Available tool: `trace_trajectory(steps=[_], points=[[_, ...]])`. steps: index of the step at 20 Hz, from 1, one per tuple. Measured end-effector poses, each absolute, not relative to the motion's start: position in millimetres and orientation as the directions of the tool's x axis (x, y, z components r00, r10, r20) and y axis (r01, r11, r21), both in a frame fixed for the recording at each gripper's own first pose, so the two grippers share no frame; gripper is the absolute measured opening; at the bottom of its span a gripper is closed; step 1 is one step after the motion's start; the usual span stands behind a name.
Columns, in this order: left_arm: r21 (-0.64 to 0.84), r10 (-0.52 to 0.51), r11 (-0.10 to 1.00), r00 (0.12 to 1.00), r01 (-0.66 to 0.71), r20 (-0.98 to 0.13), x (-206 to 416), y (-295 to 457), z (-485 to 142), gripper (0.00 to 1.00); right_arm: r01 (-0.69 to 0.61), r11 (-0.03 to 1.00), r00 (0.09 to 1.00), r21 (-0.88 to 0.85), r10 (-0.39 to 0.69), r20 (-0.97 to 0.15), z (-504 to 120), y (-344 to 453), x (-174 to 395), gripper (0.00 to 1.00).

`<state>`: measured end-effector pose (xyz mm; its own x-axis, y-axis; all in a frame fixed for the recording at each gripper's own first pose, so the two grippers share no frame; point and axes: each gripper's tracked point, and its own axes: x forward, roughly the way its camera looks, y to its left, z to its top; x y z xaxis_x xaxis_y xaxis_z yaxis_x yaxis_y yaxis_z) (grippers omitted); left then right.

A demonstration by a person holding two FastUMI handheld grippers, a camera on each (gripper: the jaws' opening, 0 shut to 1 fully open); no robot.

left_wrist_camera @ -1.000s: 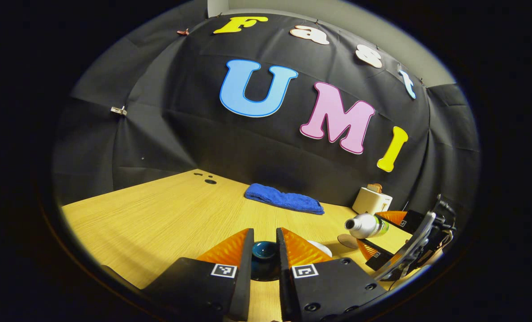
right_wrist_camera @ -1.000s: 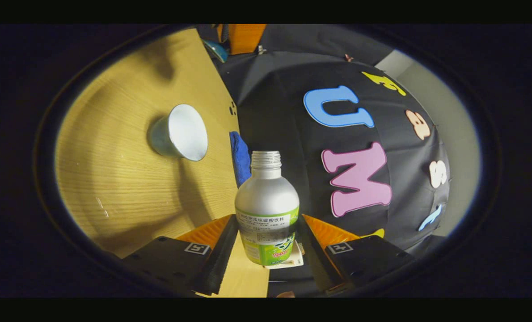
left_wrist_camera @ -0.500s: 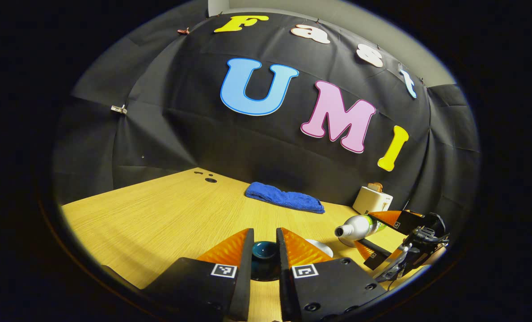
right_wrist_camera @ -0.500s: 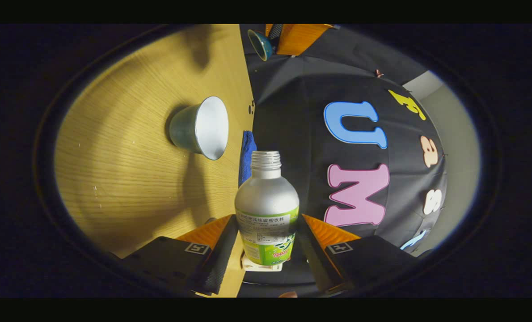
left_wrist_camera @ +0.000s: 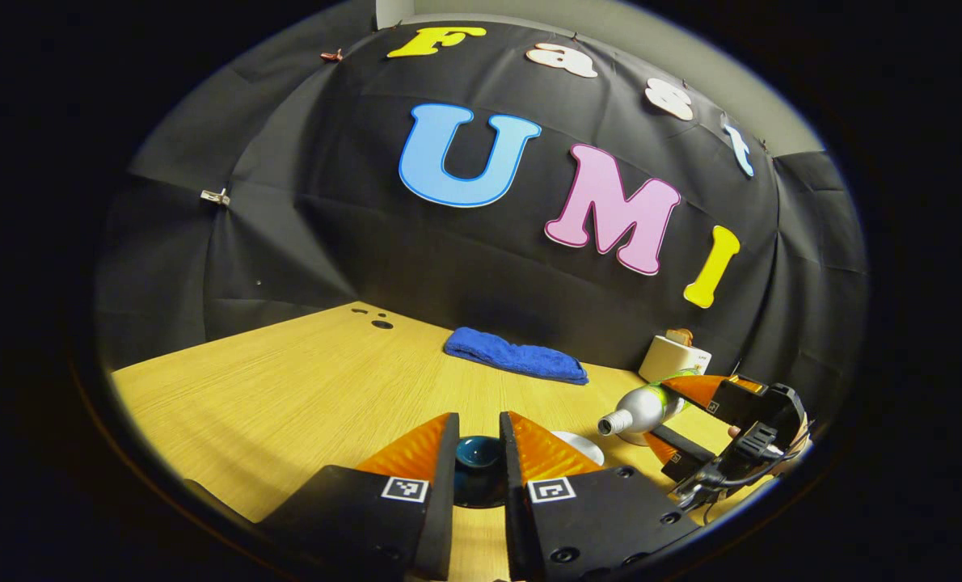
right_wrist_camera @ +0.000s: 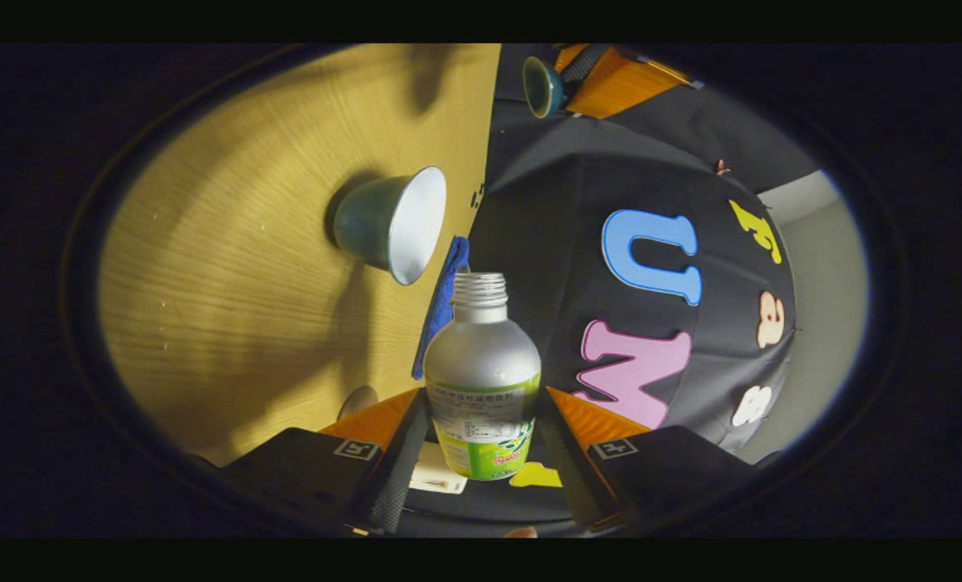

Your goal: Open the teacup lid with one hand, grasp the water bottle and pour water into the teacup with the other hand; after pouring, place the water bottle on the coaster and then close the teacup lid.

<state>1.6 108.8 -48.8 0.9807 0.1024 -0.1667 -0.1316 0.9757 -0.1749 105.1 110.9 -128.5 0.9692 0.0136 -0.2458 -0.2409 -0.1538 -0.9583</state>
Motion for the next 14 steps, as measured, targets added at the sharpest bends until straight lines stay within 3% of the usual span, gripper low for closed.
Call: trace_trajectory(steps=[2,3,6,7,14], points=[[-0.176,0.1,0.976,0.981,-0.13,-0.168,1.7,108.1,-49.5,0.3,-0.247,-0.176,0.967,-0.953,0.017,-0.254,-130.5,110.4,105.2,0.75],[-0.176,0.1,0.976,0.981,-0.13,-0.169,1.1,108.4,-48.9,0.3,-0.245,-0.186,0.967,-0.951,0.021,-0.253,-130.0,110.5,105.5,0.84],[-0.175,0.105,0.975,0.98,-0.135,-0.17,2.1,110.1,-50.1,0.34,-0.237,-0.227,0.968,-0.945,0.026,-0.249,-128.2,109.9,106.7,0.8],[-0.174,0.106,0.975,0.98,-0.136,-0.171,2.0,110.9,-49.6,0.3,-0.232,-0.242,0.969,-0.942,0.027,-0.246,-127.1,108.9,106.1,0.75],[-0.175,0.105,0.975,0.979,-0.137,-0.176,2.7,110.6,-52.2,0.3,-0.195,-0.319,0.974,-0.928,0.05,-0.222,-114.5,109.3,109.7,0.8]])
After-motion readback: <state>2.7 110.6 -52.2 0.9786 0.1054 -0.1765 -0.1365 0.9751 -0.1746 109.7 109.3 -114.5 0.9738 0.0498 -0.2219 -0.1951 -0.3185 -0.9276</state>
